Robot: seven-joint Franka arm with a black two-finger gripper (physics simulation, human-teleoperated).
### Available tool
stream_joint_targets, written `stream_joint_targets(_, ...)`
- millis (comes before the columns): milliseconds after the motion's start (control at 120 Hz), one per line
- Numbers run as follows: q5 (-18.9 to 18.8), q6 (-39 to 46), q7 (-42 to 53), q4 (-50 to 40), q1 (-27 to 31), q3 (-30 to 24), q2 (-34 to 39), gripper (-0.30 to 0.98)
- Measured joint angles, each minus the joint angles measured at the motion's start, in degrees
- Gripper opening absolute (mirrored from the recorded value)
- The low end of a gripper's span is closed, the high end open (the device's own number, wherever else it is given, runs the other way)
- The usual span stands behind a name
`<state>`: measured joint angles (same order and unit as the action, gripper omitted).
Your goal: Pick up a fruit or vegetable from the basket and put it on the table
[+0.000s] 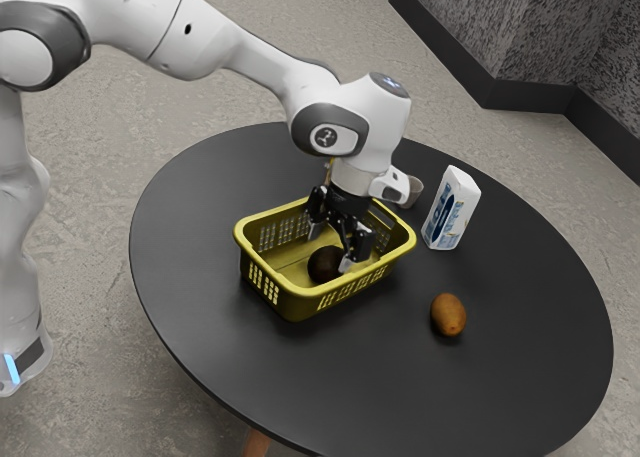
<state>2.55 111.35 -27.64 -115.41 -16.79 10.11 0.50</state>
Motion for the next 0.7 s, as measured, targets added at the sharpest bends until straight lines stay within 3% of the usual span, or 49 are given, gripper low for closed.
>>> stream_joint_targets(417, 0.8, 1.0, -0.3, 0.1, 1.5, 0.0, -0.7, 0.68)
stream_joint_targets(700, 4.7, 2.1, -4.3, 0.2, 2.6, -0.3, -1.0, 0.68)
